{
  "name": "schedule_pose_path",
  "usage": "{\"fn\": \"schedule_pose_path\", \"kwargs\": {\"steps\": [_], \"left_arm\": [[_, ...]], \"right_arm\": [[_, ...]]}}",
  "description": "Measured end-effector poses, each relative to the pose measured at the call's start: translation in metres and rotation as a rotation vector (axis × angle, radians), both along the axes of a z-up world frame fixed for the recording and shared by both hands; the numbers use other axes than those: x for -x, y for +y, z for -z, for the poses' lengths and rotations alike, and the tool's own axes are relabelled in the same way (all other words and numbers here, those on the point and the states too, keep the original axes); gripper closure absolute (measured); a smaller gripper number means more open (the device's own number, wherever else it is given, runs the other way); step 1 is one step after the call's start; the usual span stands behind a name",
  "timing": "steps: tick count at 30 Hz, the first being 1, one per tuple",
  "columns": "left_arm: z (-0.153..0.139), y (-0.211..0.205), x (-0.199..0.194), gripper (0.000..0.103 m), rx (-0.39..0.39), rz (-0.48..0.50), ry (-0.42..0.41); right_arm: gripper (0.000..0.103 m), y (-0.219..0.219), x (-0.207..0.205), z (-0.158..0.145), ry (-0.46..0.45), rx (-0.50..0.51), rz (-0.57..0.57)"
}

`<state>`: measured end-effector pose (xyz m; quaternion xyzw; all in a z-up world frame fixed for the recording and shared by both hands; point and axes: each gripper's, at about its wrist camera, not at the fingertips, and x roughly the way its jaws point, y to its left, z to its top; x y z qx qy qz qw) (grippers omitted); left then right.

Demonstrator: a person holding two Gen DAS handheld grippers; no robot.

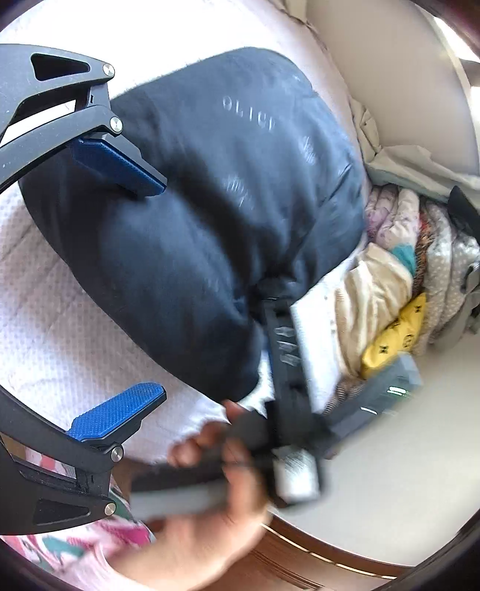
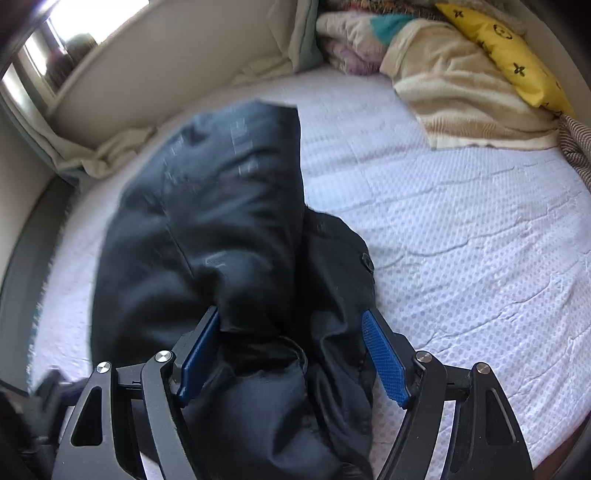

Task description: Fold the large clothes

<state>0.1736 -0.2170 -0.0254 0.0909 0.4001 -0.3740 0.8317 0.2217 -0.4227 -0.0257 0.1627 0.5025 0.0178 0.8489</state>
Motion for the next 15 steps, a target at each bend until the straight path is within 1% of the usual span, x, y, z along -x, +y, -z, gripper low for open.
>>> {"fn": "schedule_pose_path", "kwargs": {"steps": [3,6,8,10,13,15], "left_arm": [[0.0,0.015,-0.012,0.001,0.014,-0.055,0.007],[0.016,0.023,-0.026,0.002,0.007,-0.091,0.076],[0.021,0.02,-0.025,0.002,-0.021,-0.095,0.066],[0.022,0.014,-0.021,0.002,-0.058,-0.087,0.039],[0.025,0.009,-0.018,0.001,-0.085,-0.082,0.02],[0.027,0.008,-0.016,0.001,-0.097,-0.083,0.013]], "right_arm": [[0.029,0.0,-0.003,0.005,0.007,0.005,0.007],[0.029,-0.001,-0.002,0.001,0.008,-0.007,0.012],[0.029,-0.002,0.003,-0.008,0.002,-0.028,0.013],[0.029,-0.002,0.013,-0.024,-0.042,-0.039,0.007],[0.029,0.002,0.03,-0.047,-0.103,-0.024,-0.017],[0.028,0.005,0.038,-0.055,-0.11,-0.021,-0.054]]}}
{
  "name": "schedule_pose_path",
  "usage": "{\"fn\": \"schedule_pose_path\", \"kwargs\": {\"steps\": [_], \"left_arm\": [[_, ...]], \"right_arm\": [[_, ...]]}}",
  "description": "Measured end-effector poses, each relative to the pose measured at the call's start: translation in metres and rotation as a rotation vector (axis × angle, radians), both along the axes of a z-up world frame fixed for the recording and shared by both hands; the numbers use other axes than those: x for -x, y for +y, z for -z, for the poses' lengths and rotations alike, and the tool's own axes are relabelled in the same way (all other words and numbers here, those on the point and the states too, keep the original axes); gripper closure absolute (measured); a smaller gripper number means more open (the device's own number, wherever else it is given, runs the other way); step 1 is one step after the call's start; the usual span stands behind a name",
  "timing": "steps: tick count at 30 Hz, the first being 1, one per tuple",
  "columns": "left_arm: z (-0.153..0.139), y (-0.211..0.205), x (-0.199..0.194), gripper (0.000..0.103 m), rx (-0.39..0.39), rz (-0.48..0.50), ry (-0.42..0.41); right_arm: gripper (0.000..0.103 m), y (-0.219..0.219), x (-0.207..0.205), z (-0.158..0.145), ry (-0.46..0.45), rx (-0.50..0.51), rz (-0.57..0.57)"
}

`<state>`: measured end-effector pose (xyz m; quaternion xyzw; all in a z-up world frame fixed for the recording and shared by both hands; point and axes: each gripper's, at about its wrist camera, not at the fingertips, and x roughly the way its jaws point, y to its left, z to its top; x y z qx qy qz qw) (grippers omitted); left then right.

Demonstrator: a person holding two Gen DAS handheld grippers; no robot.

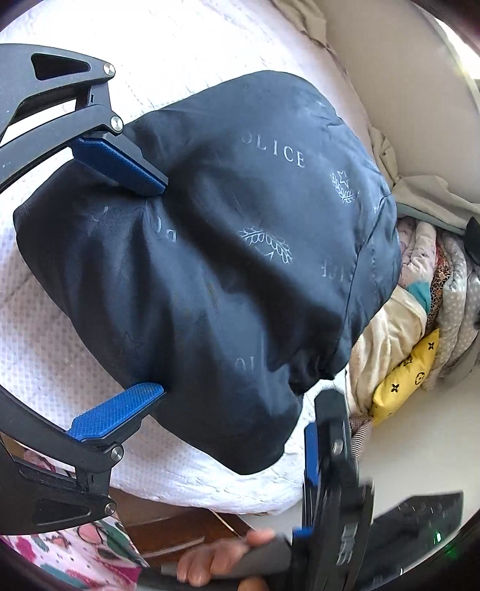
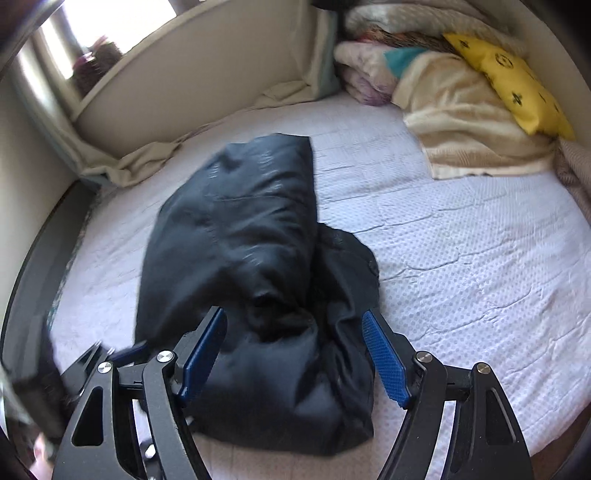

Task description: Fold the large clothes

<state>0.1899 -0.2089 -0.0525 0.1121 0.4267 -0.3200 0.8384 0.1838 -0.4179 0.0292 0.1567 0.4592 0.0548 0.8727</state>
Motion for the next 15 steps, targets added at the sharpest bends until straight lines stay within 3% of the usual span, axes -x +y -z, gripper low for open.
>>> {"fn": "schedule_pose_path", "kwargs": {"steps": [4,9,15], "left_arm": [[0.0,0.003,-0.002,0.001,0.004,-0.004,0.004],[-0.003,0.005,-0.002,0.001,0.014,-0.006,0.026],[-0.001,0.011,0.0,0.001,0.023,-0.006,0.052]], "right_arm": [[0.028,0.01,0.006,0.01,0.068,0.074,-0.08],[0.024,0.027,0.004,0.057,0.232,0.189,-0.154],[0.008,0.031,-0.004,0.112,0.345,0.157,-0.14]]}}
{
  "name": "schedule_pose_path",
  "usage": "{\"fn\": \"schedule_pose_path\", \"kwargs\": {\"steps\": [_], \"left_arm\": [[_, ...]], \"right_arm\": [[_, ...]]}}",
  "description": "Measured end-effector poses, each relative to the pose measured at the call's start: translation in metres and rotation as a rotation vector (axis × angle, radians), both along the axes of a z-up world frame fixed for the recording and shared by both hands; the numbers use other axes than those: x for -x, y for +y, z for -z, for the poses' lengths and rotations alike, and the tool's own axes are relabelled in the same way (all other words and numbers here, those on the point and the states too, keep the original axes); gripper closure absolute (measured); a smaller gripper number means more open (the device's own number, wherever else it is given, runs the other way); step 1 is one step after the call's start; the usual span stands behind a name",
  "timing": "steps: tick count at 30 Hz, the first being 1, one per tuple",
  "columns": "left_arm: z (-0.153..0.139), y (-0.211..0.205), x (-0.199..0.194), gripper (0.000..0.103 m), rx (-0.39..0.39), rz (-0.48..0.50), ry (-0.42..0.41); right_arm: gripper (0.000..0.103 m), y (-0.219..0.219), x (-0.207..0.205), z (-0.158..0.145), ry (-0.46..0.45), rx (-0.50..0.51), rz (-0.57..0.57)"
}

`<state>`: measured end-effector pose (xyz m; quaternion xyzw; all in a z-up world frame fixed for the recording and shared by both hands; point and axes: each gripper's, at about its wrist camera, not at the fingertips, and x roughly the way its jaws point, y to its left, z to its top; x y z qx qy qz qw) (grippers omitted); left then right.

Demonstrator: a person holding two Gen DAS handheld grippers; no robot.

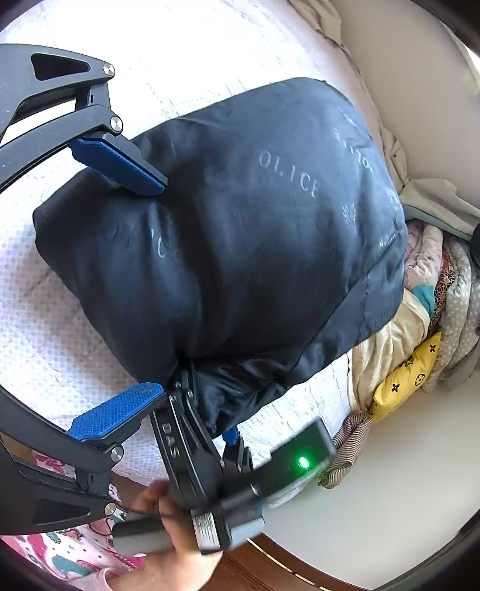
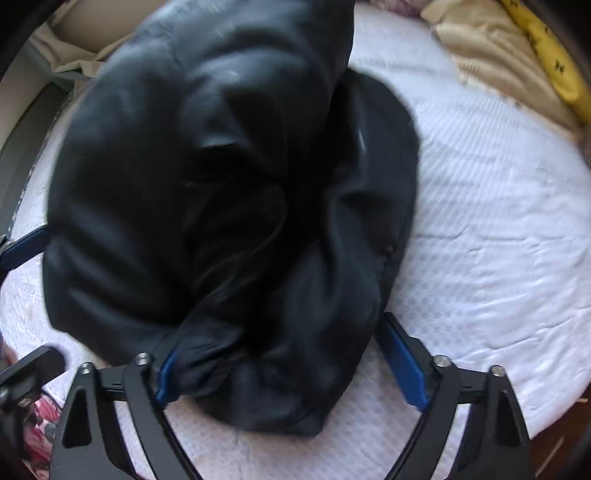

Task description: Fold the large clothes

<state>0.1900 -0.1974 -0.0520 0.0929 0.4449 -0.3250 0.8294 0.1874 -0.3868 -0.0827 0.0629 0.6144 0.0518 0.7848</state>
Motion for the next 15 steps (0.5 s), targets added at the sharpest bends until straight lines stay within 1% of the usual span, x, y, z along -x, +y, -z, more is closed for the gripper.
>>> {"fn": "schedule_pose_path", "kwargs": {"steps": [2,3,5,7,9,10,12,15], "left_arm": [[0.001,0.001,-0.001,0.001,-0.01,-0.007,-0.005],[0.002,0.001,-0.002,0.001,-0.012,-0.011,-0.006],[0.003,0.003,-0.005,0.001,-0.016,-0.026,-0.008],[0.003,0.004,-0.006,0.001,-0.02,-0.04,-0.011],[0.002,0.007,-0.009,0.001,-0.008,-0.054,-0.004],[0.001,0.008,-0.009,0.001,0.001,-0.059,0.002],[-0.003,0.012,-0.011,0.001,0.02,-0.072,0.017],[-0.006,0.015,-0.011,0.001,0.027,-0.085,0.026]], "right_arm": [[0.003,0.001,-0.003,0.006,-0.001,0.005,-0.003],[0.003,-0.001,-0.005,0.006,-0.002,-0.008,0.004],[0.003,-0.006,-0.005,0.003,0.007,-0.052,0.028],[0.003,-0.018,-0.004,-0.009,0.024,-0.143,0.084],[0.003,-0.028,0.001,-0.026,-0.005,-0.213,0.118],[0.003,-0.033,0.005,-0.038,-0.035,-0.239,0.128],[0.003,-0.044,0.012,-0.059,-0.097,-0.26,0.15],[0.003,-0.06,0.017,-0.077,-0.159,-0.301,0.191]]}}
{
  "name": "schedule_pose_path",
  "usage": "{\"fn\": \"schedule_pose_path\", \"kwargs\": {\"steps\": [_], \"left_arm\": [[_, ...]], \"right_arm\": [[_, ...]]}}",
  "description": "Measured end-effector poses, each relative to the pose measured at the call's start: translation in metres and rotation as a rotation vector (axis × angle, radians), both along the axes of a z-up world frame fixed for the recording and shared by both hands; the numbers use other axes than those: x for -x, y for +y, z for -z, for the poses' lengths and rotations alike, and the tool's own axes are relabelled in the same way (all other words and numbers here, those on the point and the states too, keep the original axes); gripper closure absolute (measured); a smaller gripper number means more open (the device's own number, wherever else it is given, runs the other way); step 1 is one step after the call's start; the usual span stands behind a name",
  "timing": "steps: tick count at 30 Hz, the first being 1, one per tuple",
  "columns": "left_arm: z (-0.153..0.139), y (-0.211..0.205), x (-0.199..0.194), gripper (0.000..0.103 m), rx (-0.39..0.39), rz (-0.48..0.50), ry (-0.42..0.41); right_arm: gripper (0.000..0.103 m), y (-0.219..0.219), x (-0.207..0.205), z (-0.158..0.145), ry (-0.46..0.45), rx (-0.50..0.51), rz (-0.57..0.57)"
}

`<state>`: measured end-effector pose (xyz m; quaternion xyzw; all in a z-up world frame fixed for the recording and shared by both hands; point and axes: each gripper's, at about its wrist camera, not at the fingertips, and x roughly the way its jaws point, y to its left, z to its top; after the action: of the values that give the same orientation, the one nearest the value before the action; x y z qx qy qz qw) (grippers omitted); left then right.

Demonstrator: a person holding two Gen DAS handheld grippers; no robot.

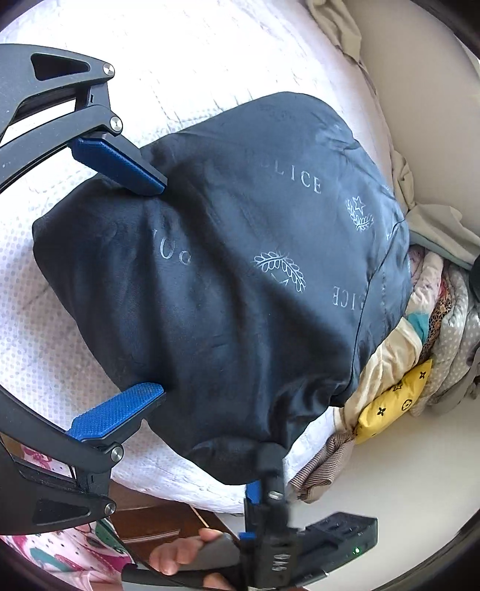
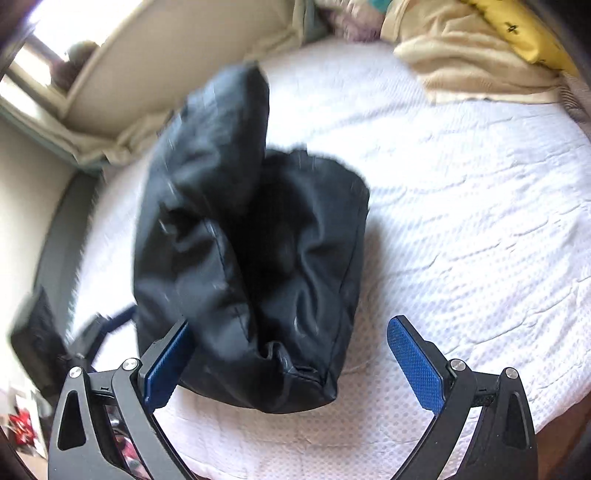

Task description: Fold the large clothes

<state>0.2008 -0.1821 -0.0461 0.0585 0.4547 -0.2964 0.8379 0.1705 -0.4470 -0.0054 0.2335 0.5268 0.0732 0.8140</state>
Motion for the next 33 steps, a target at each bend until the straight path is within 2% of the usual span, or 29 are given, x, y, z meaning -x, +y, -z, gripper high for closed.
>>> {"fn": "schedule_pose_path", "kwargs": {"steps": [3,9,13,19,22,27,33], "left_arm": [[-0.001,0.002,0.001,0.001,-0.004,-0.007,0.007],[-0.011,0.005,0.003,0.001,-0.012,-0.014,0.006],[-0.035,0.022,0.002,0.001,0.036,-0.038,-0.016],[-0.073,0.068,-0.012,0.001,0.171,-0.111,-0.016],[-0.08,0.087,-0.017,0.001,0.198,-0.154,-0.017],[-0.076,0.108,-0.028,0.001,0.243,-0.203,0.035],[-0.063,0.111,-0.042,0.001,0.274,-0.227,0.116]], "right_arm": [[0.003,-0.012,0.003,-0.012,-0.046,-0.031,0.058],[0.003,-0.02,0.002,-0.03,-0.132,-0.065,0.101],[0.003,-0.016,-0.01,-0.038,-0.179,-0.076,0.099],[0.003,-0.006,-0.02,-0.044,-0.189,-0.097,0.068],[0.003,0.0,-0.028,-0.047,-0.19,-0.09,0.045],[0.003,0.013,-0.042,-0.045,-0.172,-0.068,0.017],[0.003,0.029,-0.058,-0.027,-0.098,0.015,-0.013]]}}
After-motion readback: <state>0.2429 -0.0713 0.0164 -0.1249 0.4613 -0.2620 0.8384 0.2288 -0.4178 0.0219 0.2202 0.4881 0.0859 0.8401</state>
